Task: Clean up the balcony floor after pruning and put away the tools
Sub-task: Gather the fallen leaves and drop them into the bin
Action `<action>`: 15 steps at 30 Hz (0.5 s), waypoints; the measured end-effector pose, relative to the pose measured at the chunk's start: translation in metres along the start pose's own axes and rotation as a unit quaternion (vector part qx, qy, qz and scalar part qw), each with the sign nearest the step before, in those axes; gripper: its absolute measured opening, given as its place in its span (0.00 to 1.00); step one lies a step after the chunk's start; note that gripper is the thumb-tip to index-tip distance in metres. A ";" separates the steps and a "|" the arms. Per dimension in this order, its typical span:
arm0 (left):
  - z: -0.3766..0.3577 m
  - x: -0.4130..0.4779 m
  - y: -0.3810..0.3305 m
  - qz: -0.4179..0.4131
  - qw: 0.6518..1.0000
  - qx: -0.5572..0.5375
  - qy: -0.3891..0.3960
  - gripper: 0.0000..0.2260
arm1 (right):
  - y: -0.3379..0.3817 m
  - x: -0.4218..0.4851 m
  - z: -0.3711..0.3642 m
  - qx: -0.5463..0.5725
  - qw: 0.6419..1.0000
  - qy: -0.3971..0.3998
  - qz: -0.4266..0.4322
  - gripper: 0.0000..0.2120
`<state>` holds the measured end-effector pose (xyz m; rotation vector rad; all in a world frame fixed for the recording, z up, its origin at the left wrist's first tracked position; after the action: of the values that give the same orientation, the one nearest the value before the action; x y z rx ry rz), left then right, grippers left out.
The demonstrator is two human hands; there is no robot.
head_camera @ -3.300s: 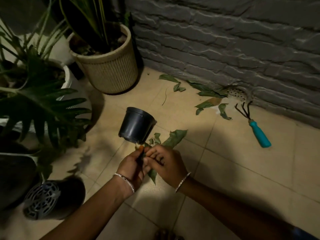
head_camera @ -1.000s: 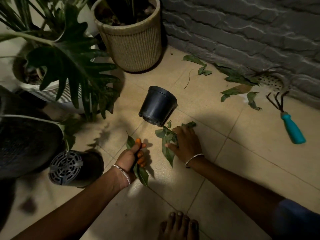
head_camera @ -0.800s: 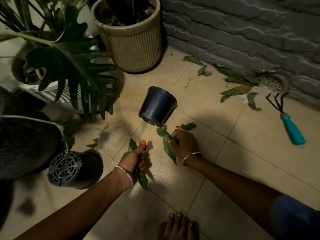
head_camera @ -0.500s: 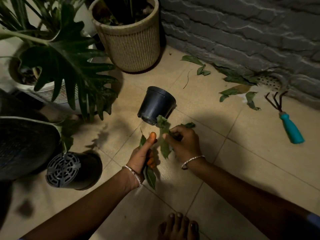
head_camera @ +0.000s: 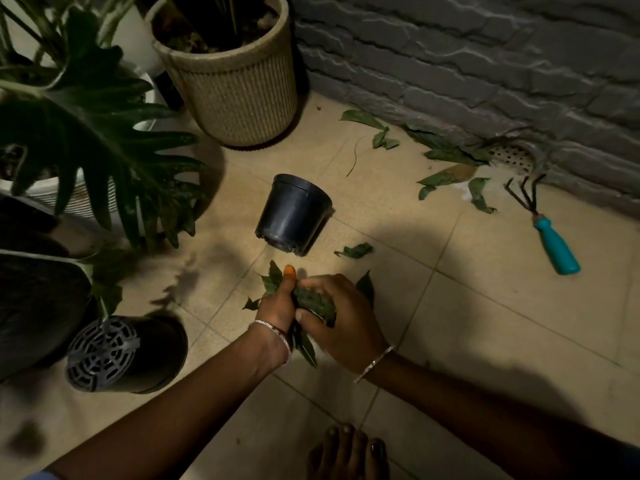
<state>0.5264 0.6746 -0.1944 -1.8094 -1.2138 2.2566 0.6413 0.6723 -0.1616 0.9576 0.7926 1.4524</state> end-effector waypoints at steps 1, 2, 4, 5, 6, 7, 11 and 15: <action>0.000 0.002 -0.001 0.001 1.000 -0.001 -0.004 0.19 | -0.007 0.004 0.008 0.034 0.999 -0.015 -0.040 0.15; 0.002 0.003 -0.002 -0.001 1.000 0.000 -0.009 0.18 | -0.018 0.009 0.019 0.053 0.994 -0.038 -0.088 0.13; 0.008 0.006 -0.005 0.002 1.000 -0.008 -0.012 0.16 | -0.047 0.021 0.045 0.013 0.986 -0.095 -0.137 0.05; 0.010 0.008 -0.005 0.016 0.999 -0.028 -0.001 0.15 | -0.061 0.027 0.056 -0.033 0.984 -0.114 -0.133 0.04; 0.013 0.010 -0.005 0.042 0.998 -0.052 0.016 0.14 | -0.075 0.030 0.064 -0.077 0.982 -0.119 -0.127 0.03; 0.014 0.010 -0.005 0.065 0.995 -0.074 0.031 0.13 | -0.085 0.032 0.067 -0.107 0.981 -0.110 -0.121 0.05; 0.019 0.014 -0.005 0.083 0.990 -0.092 0.061 0.10 | -0.100 0.029 0.051 -0.194 0.979 0.048 -0.037 0.26; 0.018 0.008 -0.010 0.063 0.992 -0.085 0.068 0.10 | -0.105 0.025 0.043 -0.255 0.962 0.090 0.027 0.27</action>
<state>0.5046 0.6748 -0.1945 -2.1186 -1.3411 2.1045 0.7258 0.7064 -0.2342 0.4614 0.4823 1.6968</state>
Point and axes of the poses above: each hand's wrist, its own x-axis towards the middle knuckle, its own z-axis out of the back of the hand, y = z × x, the point moved 5 cm from there along x, towards the middle knuckle, and after that the axes turned 13 degrees about -y, right-handed, at the moved point
